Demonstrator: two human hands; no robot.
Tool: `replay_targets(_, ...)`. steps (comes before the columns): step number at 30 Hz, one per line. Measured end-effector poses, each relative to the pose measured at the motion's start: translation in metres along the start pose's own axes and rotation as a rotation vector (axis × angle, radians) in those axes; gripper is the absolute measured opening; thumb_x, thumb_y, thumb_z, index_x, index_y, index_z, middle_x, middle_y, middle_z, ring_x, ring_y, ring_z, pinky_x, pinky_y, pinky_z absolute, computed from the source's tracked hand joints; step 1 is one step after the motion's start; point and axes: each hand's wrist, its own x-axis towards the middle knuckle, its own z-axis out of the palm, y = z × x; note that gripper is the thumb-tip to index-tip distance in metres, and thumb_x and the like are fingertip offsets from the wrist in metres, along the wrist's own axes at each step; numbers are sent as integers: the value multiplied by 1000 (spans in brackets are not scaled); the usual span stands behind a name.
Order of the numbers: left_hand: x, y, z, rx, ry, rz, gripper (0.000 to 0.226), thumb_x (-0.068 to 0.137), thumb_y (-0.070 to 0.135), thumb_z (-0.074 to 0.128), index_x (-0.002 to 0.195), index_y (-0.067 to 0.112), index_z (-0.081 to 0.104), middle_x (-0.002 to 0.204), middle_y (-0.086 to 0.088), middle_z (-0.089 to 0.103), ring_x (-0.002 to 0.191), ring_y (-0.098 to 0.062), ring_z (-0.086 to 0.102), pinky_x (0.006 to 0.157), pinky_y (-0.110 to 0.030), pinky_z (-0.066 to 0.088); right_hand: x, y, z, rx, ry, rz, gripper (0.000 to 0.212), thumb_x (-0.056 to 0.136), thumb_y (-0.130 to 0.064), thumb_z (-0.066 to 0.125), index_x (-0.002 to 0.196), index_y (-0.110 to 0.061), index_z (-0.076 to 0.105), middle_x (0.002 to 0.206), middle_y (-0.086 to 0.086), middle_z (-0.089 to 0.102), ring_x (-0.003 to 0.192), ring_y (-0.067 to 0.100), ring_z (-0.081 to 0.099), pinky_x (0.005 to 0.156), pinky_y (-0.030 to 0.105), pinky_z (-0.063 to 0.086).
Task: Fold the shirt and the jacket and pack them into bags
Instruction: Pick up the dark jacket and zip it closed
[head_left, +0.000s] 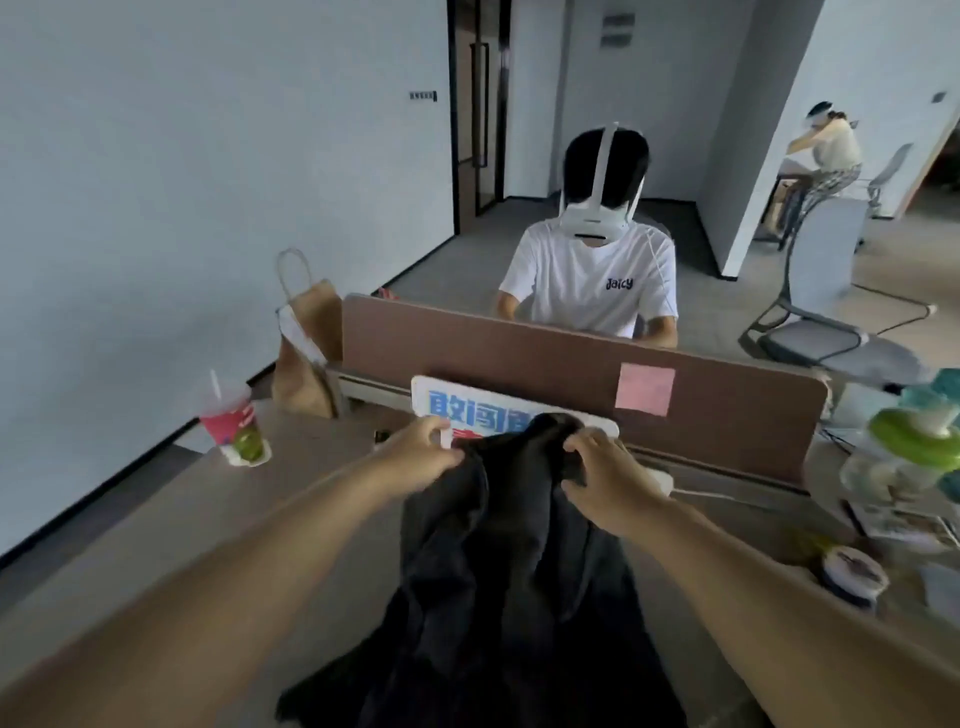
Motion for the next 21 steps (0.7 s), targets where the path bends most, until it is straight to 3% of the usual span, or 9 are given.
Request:
replay_targets(2, 6, -56, 40, -21, -116, -184, 40, 91, 31, 55, 128, 18, 48, 103, -9, 62, 88, -25, 62, 70, -29, 47, -24, 10, 64, 160, -94, 306, 45, 89, -29, 54, 130, -12, 44, 134, 7, 46, 120, 26, 49, 92, 30, 42)
replay_targets(5, 7, -139, 98, 45, -360, -383, 48, 92, 39, 51, 133, 16, 42, 112, -5, 56, 94, -19, 57, 79, -28, 49, -74, 24, 151, 255, -493, 665, 68, 93, -38, 49, 147, -7, 20, 145, 14, 38, 130, 30, 42, 94, 27, 38)
replay_targets(8, -10, -189, 141, 259, -343, -375, 66, 89, 44, 54, 143, 17, 28, 138, -8, 36, 119, -26, 48, 98, -35, 46, -121, 21, 188, 110, -566, 684, 77, 88, -41, 57, 149, -28, 12, 147, 6, 29, 133, 28, 34, 106, 36, 35)
replay_targets(11, -41, -194, 160, 506, -221, -218, 64, 96, 46, 40, 149, 26, 12, 148, -5, 22, 130, -22, 36, 101, -36, 43, -151, 11, 205, -72, -535, 591, 100, 36, -59, 83, 129, -38, 49, 117, 1, 49, 92, 25, 66, 67, 41, 56)
replay_targets(12, -47, -193, 163, 518, -220, -205, 63, 97, 46, 37, 150, 27, 9, 150, -4, 18, 131, -21, 35, 102, -36, 42, -152, 12, 211, -123, -474, 586, 104, 25, -60, 83, 122, -35, 52, 110, -1, 49, 82, 24, 67, 59, 39, 56)
replay_targets(15, -38, -194, 156, 380, -241, -249, 61, 94, 44, 46, 146, 26, 20, 142, -3, 27, 116, -19, 50, 91, -33, 50, -146, 9, 203, -52, -426, 680, 68, 74, -46, 66, 132, -35, 33, 132, -2, 36, 120, 23, 44, 98, 37, 43)
replay_targets(16, -31, -193, 149, 304, -250, -267, 58, 93, 43, 49, 143, 26, 27, 136, -3, 31, 105, -18, 55, 84, -32, 53, -137, 10, 200, 19, -406, 723, 52, 81, -37, 59, 128, -33, 37, 132, -1, 36, 122, 23, 39, 102, 35, 38)
replay_targets(19, -15, -187, 127, 215, -179, -258, 45, 93, 39, 50, 134, 24, 40, 129, -3, 39, 97, -17, 58, 82, -33, 54, -102, 11, 190, 304, -264, 898, 19, 89, -30, 53, 106, -23, 54, 124, 6, 44, 107, 23, 47, 92, 33, 43)
replay_targets(21, -9, -190, 116, 273, -91, -239, 47, 93, 34, 53, 136, 25, 39, 134, -3, 41, 114, -19, 52, 93, -35, 49, -80, 11, 187, 464, -166, 952, 27, 93, -34, 52, 114, -18, 55, 123, 5, 48, 93, 17, 53, 74, 28, 46)
